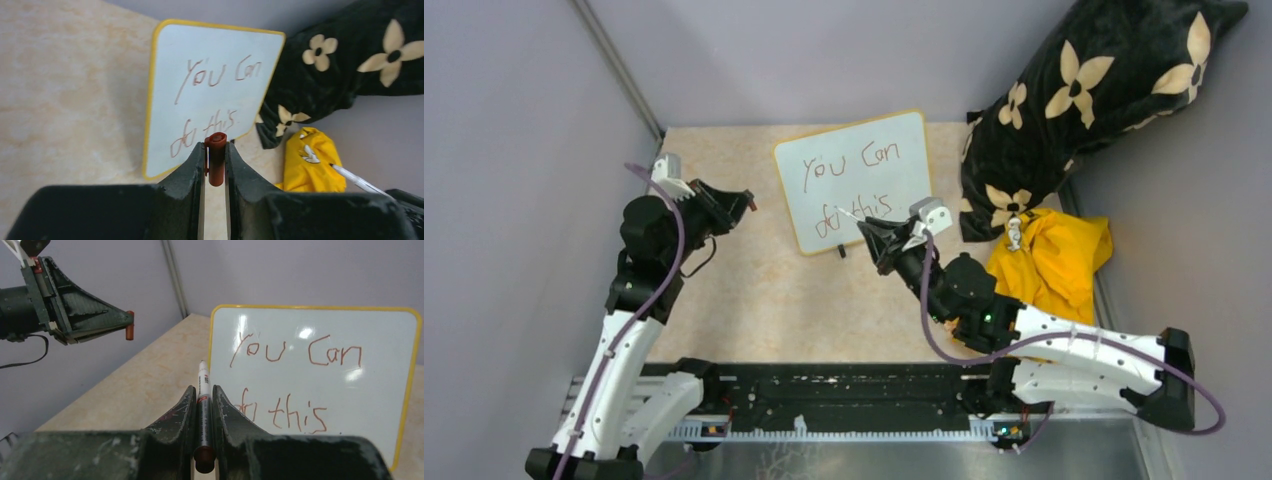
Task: Write a sentence on the whiteboard
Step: Close the whiteboard marker at the center of the board.
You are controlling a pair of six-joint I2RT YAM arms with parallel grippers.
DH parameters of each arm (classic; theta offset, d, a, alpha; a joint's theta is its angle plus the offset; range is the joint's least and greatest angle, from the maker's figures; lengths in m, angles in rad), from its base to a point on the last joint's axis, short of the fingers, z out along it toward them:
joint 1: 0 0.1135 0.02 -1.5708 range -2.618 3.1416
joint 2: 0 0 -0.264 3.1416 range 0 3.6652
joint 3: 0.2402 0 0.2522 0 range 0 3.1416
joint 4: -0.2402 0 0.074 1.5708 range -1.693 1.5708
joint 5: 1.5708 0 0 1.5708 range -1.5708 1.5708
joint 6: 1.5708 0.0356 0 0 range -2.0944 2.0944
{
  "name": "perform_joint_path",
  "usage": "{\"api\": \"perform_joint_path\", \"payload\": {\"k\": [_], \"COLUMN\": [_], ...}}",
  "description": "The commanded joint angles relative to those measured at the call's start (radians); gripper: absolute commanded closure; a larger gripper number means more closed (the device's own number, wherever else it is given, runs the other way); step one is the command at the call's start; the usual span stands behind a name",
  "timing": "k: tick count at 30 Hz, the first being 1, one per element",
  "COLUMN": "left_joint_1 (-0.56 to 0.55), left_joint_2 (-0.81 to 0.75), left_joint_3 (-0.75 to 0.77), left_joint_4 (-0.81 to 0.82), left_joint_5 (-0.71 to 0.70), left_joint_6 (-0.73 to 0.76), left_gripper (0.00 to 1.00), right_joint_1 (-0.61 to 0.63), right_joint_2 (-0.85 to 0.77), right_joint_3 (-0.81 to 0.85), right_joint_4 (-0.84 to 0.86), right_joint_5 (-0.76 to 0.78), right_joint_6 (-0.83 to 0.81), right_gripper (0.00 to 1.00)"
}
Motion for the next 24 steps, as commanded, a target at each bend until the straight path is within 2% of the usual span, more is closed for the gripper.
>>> {"api": "perform_joint_path", "payload": {"k": [1,4,7,9,13,20,24], "left_joint_1": [0.003,0.003,0.003,0.003,0.003,0.003,0.003], "left_joint_2": [-0.014,-0.019,-0.034,-0.039,-0.042,-0.045,-0.058], "left_joint_3": [0.024,0.026,-0.032,-0.08,-0.166,-0.274,-0.321], "left_joint_4": [0.177,0.228,0.373,0.493,0.667,0.89,0.965], "left_joint_5": [0.193,0.242,0.287,0.305,0.315,0.314,0.312], "left_joint_6": [-0.045,-0.117,-0.219,-0.301,-0.442,-0.639,-0.73], "left_gripper": [1.0,1.0,1.0,1.0,1.0,1.0,1.0], "right_joint_1": [0.097,0.176,0.246,0.264,0.265,0.265,0.276], "right_joint_2": [0.072,0.137,0.186,0.195,0.168,0.164,0.224], "right_joint_3": [0.052,0.024,-0.025,-0.05,-0.096,-0.102,-0.096], "right_joint_4": [0.385,0.6,0.833,0.903,0.912,0.8,0.841], "right_joint_5": [0.146,0.194,0.224,0.22,0.195,0.086,0.083], "right_joint_6": [-0.247,-0.411,-0.578,-0.61,-0.546,-0.325,-0.327], "right_gripper": [1.0,1.0,1.0,1.0,1.0,1.0,1.0]}}
